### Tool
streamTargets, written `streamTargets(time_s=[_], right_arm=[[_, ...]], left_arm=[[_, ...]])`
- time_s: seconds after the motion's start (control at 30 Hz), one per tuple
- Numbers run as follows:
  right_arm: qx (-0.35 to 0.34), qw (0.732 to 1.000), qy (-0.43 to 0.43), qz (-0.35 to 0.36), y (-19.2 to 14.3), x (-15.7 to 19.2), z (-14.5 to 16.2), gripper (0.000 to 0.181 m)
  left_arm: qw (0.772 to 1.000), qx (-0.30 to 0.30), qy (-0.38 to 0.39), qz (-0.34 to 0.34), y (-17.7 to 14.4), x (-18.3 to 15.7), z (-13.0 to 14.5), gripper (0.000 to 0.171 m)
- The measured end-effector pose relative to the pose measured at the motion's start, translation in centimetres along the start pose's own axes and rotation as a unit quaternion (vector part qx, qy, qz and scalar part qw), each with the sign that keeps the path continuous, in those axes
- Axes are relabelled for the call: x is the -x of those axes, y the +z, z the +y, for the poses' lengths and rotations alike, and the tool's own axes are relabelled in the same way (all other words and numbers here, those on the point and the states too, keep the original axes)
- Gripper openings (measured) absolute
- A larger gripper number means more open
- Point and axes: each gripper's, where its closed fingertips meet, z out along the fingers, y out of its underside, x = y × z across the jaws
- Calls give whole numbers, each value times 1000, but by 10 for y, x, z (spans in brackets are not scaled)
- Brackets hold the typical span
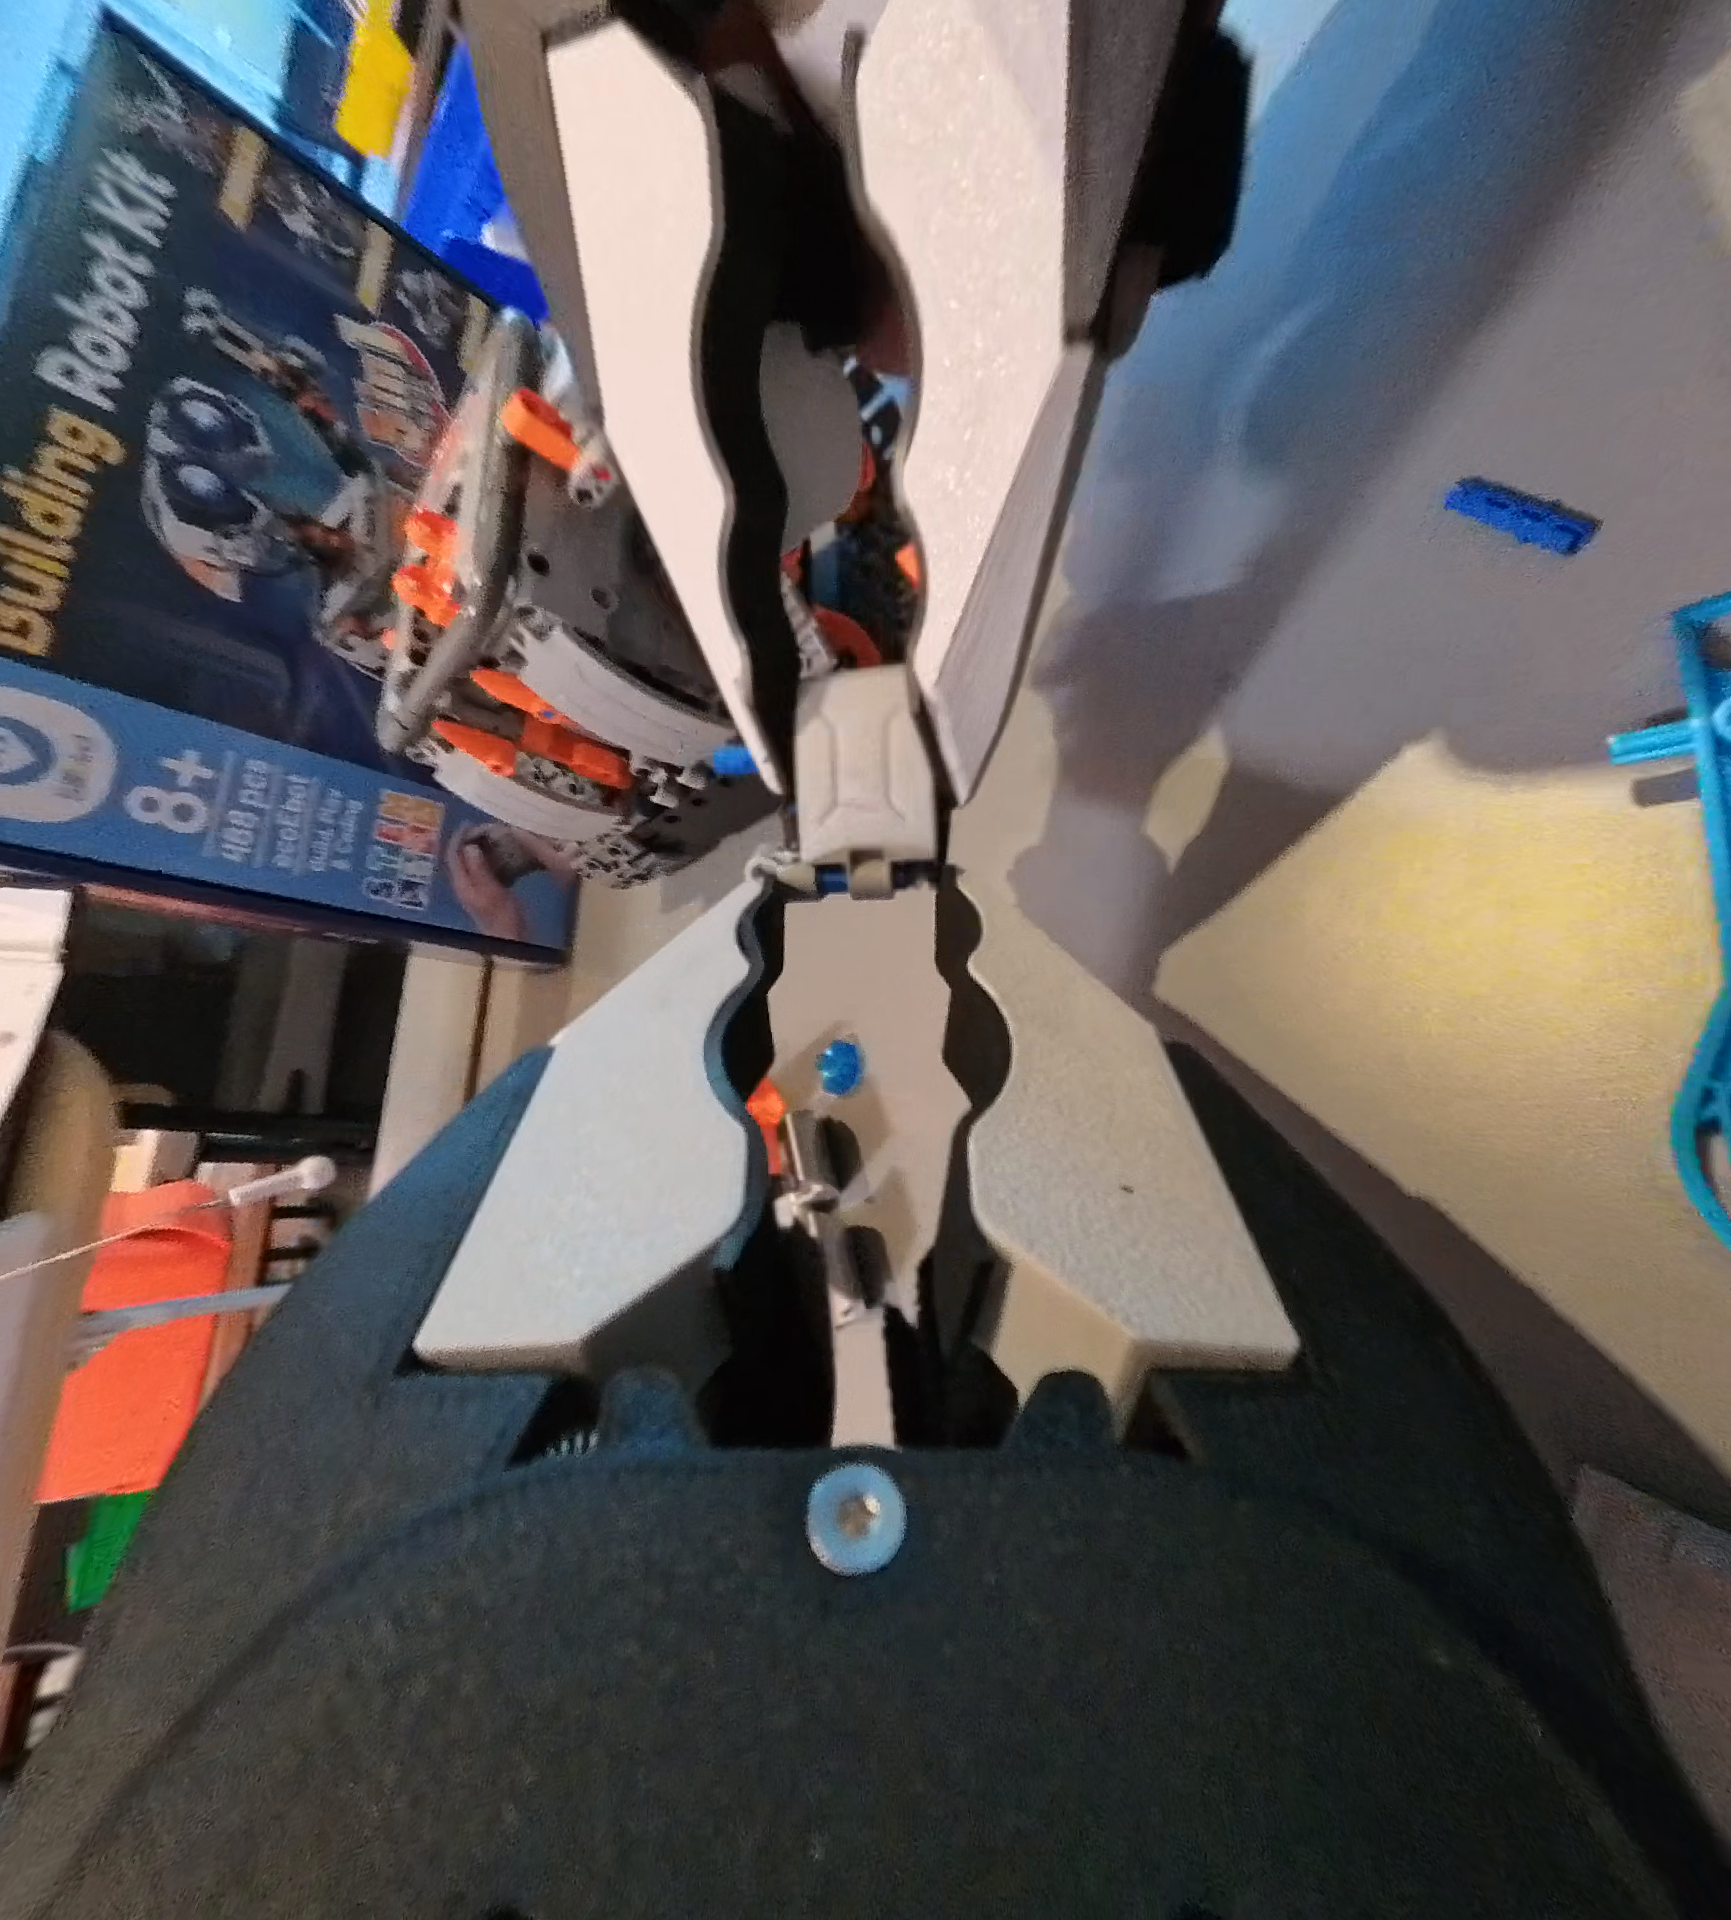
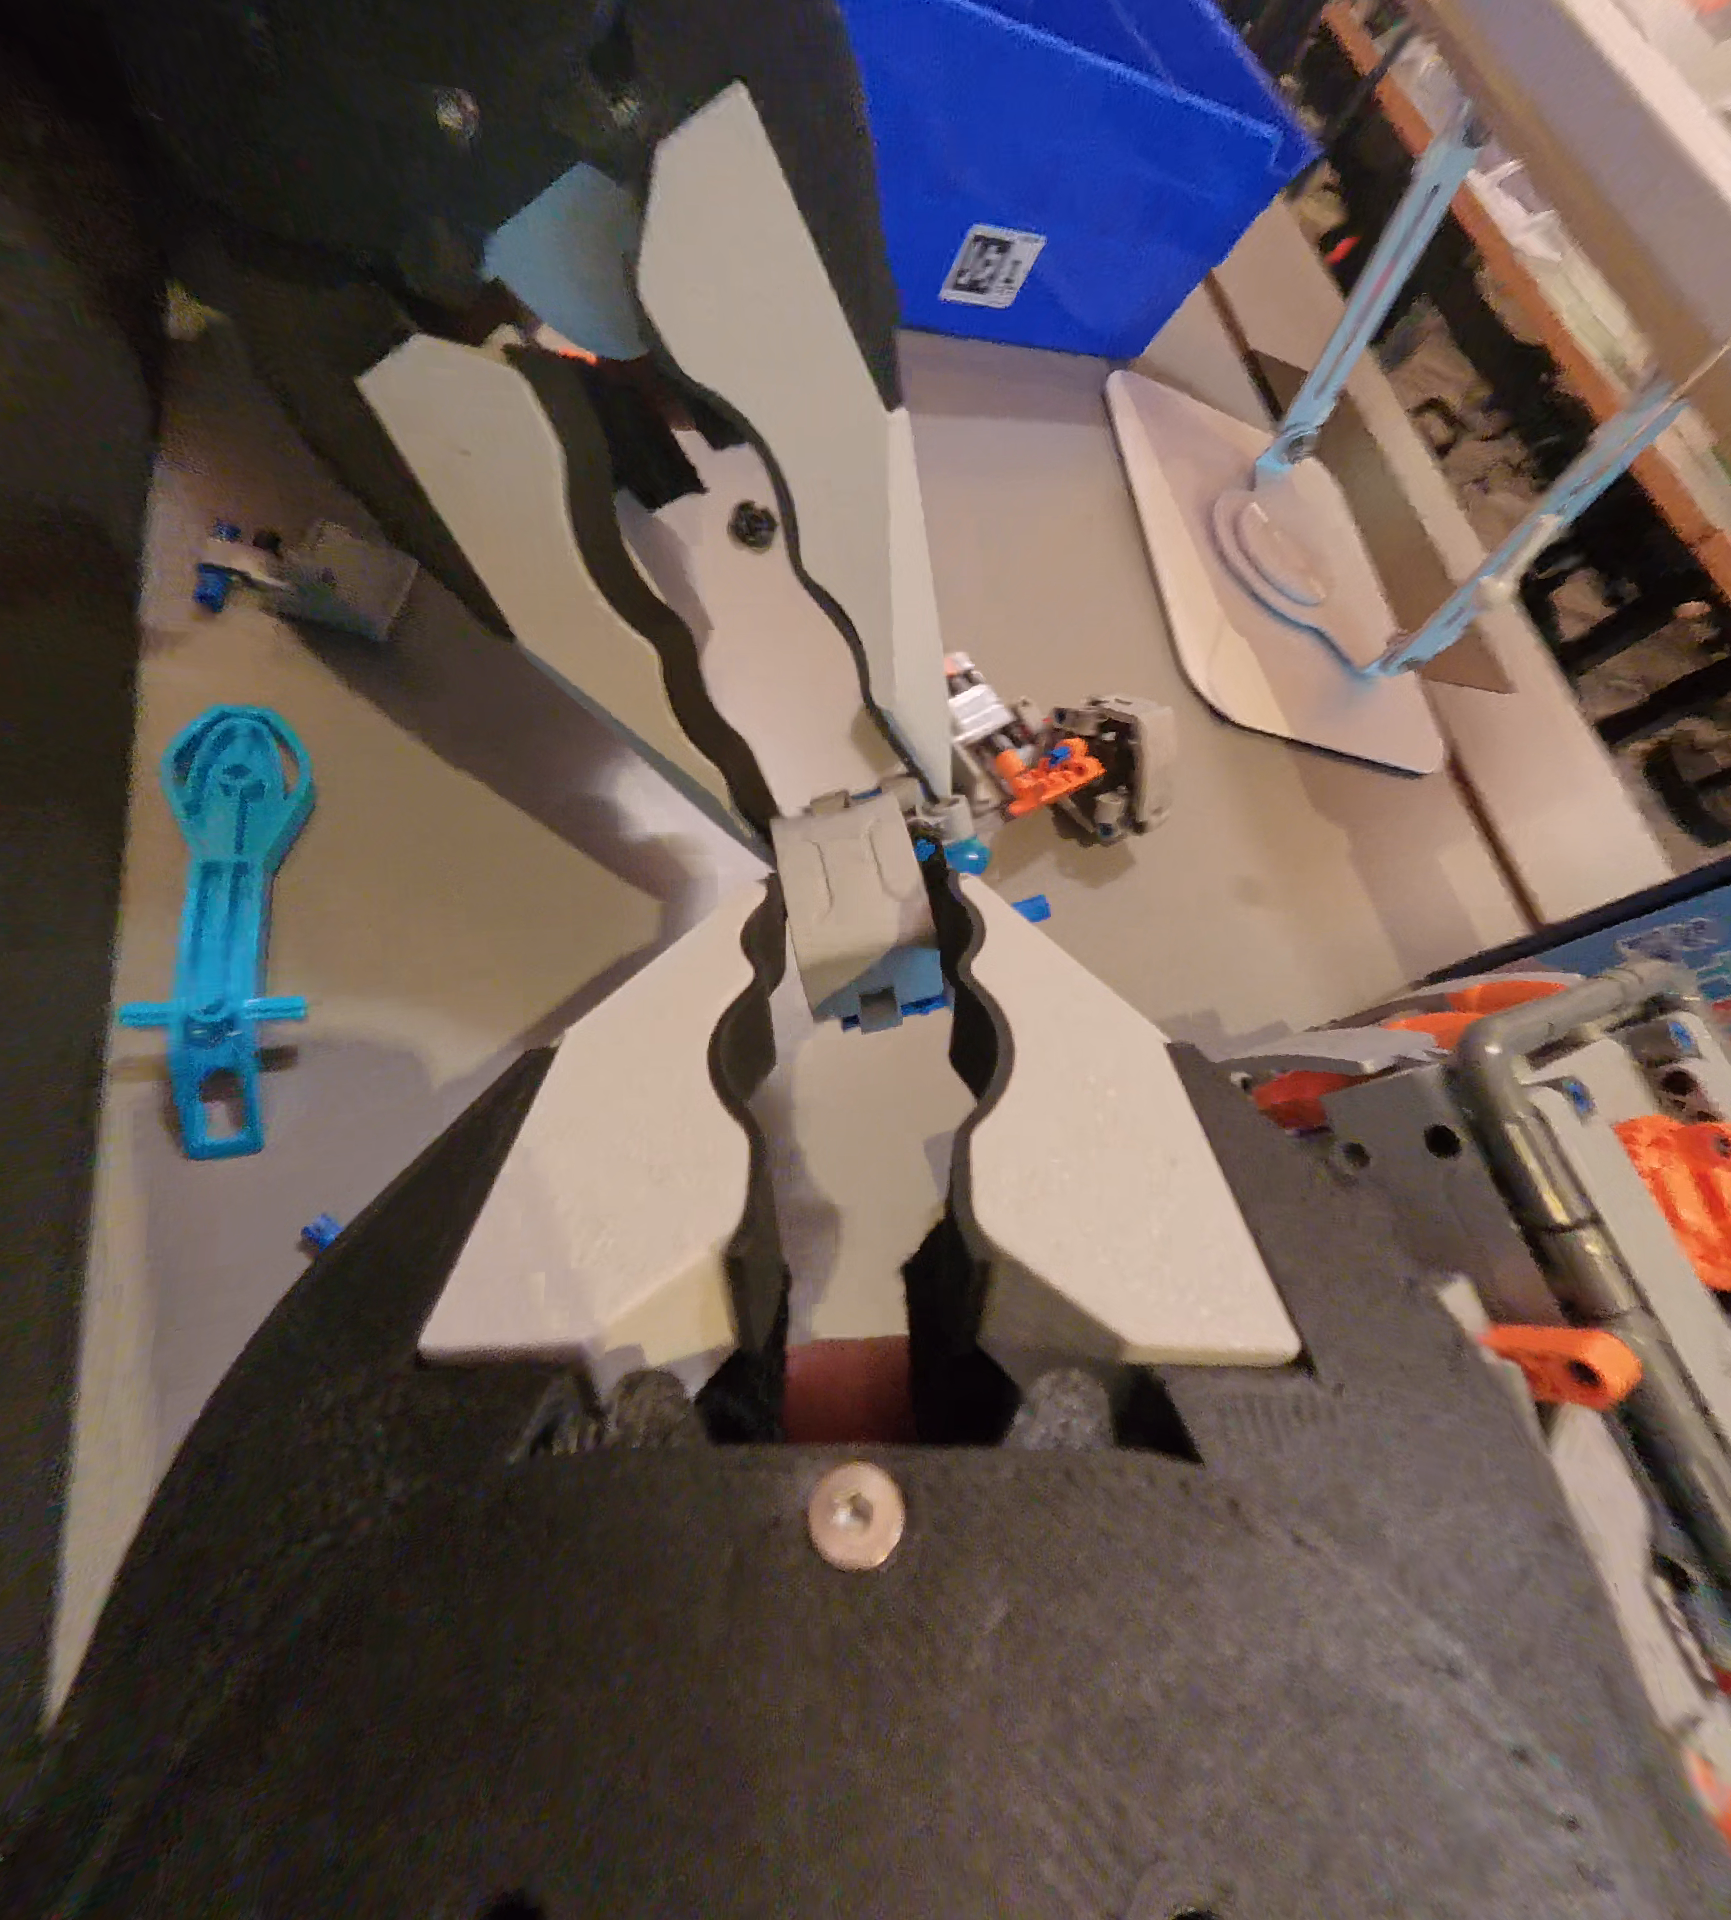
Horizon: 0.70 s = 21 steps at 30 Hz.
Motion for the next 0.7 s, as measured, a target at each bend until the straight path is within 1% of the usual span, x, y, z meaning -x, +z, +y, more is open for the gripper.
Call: streamTargets(time_s=[0.03,0.1,0.17,0.23,0.33,0.47,0.63,0.7], right_arm=[[-5,1000,0,-12,-1,3,-2,29],[-2,1000,-19,-4,-3,4,-2,35],[0,1000,-27,2,-2,5,-2,31],[7,999,-35,3,0,7,-1,23],[20,998,-50,12,1,8,2,22],[28,999,-42,12,4,8,5,22],[33,999,-11,13,8,5,9,21],[39,999,-13,14,11,5,11,21]], left_arm=[[1000,4,-1,0,1,0,2,26],[1000,9,10,4,0,-2,1,26],[1000,4,13,5,1,-4,-3,26],[1000,12,16,4,2,-4,0,27],[1000,15,16,3,3,-6,0,26],[999,15,38,-6,5,-9,2,25],[998,22,47,-21,6,-8,5,24],[998,28,50,-23,6,-9,7,24]])
